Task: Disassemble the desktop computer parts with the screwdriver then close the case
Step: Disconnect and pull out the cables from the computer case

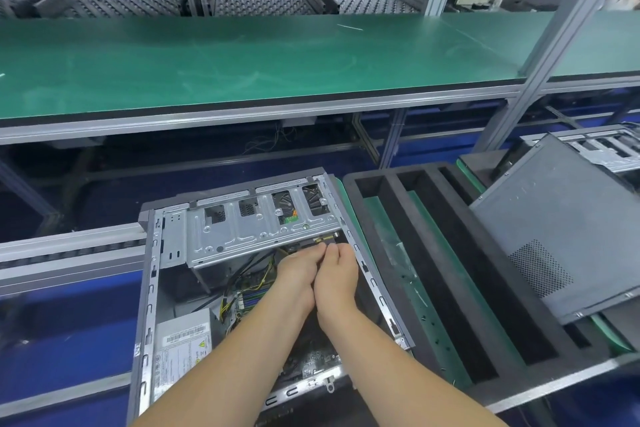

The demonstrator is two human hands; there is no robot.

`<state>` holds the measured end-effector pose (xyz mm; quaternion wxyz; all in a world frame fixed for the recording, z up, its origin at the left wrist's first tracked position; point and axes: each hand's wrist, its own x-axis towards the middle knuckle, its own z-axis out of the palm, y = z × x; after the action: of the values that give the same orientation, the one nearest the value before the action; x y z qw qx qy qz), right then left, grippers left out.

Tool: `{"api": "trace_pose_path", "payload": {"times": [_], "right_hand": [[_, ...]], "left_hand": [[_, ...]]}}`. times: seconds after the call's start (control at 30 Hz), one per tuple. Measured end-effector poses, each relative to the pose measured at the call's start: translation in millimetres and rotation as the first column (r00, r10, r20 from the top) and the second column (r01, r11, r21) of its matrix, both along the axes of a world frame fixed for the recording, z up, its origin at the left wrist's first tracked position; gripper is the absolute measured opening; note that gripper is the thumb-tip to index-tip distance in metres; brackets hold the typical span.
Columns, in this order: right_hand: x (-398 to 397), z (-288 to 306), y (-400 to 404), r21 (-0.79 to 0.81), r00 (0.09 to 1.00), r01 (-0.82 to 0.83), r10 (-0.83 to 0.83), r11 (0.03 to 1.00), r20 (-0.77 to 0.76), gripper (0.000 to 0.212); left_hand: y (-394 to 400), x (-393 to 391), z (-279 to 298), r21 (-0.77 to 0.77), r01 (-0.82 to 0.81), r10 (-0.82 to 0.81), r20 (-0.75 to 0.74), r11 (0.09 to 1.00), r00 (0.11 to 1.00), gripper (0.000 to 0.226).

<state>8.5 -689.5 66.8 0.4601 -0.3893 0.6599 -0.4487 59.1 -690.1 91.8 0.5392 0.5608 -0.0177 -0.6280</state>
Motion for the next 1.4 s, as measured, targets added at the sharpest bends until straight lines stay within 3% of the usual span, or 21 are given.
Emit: {"api": "trace_pose_path", "payload": {"times": [0.93, 1.07, 1.17, 1.27, 1.4], "right_hand": [[-2, -3, -8, 0.057, 0.998, 0.012, -0.015, 0.998, 0.067, 0.031], [-1, -4, -7, 0.033, 0.998, -0.004, 0.002, 0.999, 0.062, 0.031], [-2, -3, -8, 0.019, 0.999, -0.028, 0.028, 0.999, -0.032, 0.031], [-1, -2, -7, 0.036, 0.996, -0.039, 0.042, 0.999, -0.084, 0.032], [-1, 0, -7, 0.056, 0.994, -0.033, 0.039, 0.998, -0.106, 0.035]], "left_hand": [[-4, -9, 11, 0.028, -0.066, 0.062, 0.122, 0.997, 0.991, 0.022], [1, -2, 13, 0.072, -0.024, 0.007, 0.229, 0.997, 0.973, 0.014], [4, 14, 11, 0.102, -0.008, -0.046, 0.514, 0.995, 0.857, 0.012], [3, 29, 17, 0.051, 0.071, -0.084, 0.773, 0.996, 0.629, 0.016], [-7, 39, 32, 0.057, 0.259, -0.147, 0.926, 0.964, 0.347, 0.024]]}}
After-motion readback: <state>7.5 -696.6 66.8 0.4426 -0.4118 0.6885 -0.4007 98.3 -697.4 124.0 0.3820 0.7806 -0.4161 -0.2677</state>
